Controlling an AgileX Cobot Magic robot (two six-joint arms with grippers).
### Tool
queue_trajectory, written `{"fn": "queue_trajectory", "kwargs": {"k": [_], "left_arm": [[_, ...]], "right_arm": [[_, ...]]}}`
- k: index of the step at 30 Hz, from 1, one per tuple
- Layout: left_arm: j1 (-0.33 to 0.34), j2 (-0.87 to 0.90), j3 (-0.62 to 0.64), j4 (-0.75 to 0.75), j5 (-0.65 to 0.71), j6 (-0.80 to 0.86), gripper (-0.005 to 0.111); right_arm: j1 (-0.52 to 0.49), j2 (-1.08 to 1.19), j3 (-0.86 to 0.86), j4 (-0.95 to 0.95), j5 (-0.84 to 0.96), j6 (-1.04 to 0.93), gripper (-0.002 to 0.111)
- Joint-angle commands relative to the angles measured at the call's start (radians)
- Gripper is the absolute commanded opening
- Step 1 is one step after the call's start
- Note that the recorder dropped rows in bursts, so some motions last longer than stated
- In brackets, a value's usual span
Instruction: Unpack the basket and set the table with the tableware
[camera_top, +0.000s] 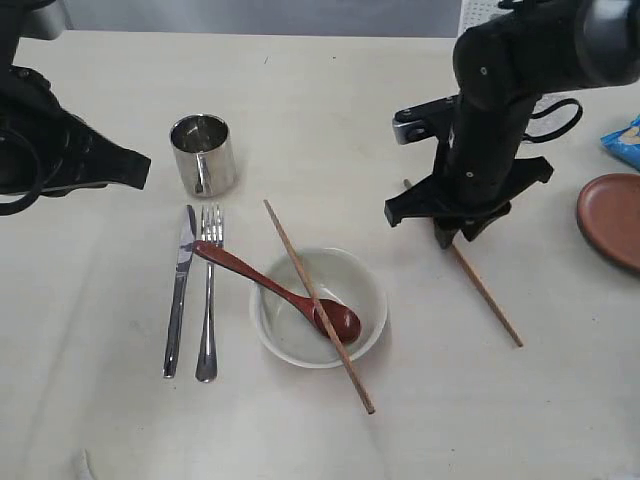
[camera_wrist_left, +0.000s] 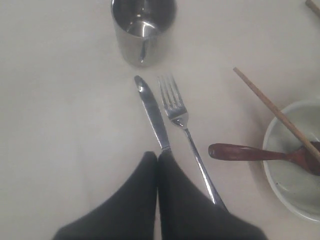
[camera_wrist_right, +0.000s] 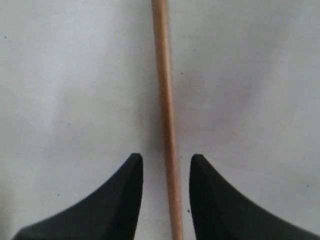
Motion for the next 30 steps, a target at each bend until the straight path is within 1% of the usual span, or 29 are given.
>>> {"fn": "queue_trajectory", "kwargs": {"k": [1, 5, 16, 18, 19, 20, 26, 30], "left_arm": [[0.0, -0.008, 0.006, -0.012, -0.009, 0.003, 0.0], [0.0, -0.008, 0.006, -0.012, -0.009, 0.003, 0.0], [0.0, -0.008, 0.006, -0.012, -0.009, 0.003, 0.0], [0.0, -0.008, 0.006, -0.012, -0.009, 0.003, 0.0], [0.0, -0.008, 0.006, -0.012, -0.009, 0.003, 0.0], [0.0, -0.008, 0.006, -0.012, -0.009, 0.003, 0.0], [0.0, -0.008, 0.006, -0.012, -0.009, 0.003, 0.0], [0.0, -0.008, 0.006, -0.012, -0.007, 0.003, 0.0]], "right_arm": [[-0.009, 0.024, 0.0, 0.0, -0.051, -0.041, 0.032], [-0.009, 0.044, 0.0, -0.032, -0.062, -0.032, 0.032], [-0.009, 0.137, 0.0, -0.032, -0.063, -0.066, 0.031], [-0.009, 0.141, 0.0, -0.032, -0.045, -0.089, 0.019], [-0.009, 0.141, 0.0, -0.032, -0.039, -0.096, 0.011], [-0.006, 0.141, 0.0, -0.032, -0.028, -0.098, 0.0], [-0.004, 0.12, 0.0, -0.023, 0.018, -0.097, 0.0], [0.0, 0.041, 0.0, 0.058, 0.031, -0.095, 0.0]]}}
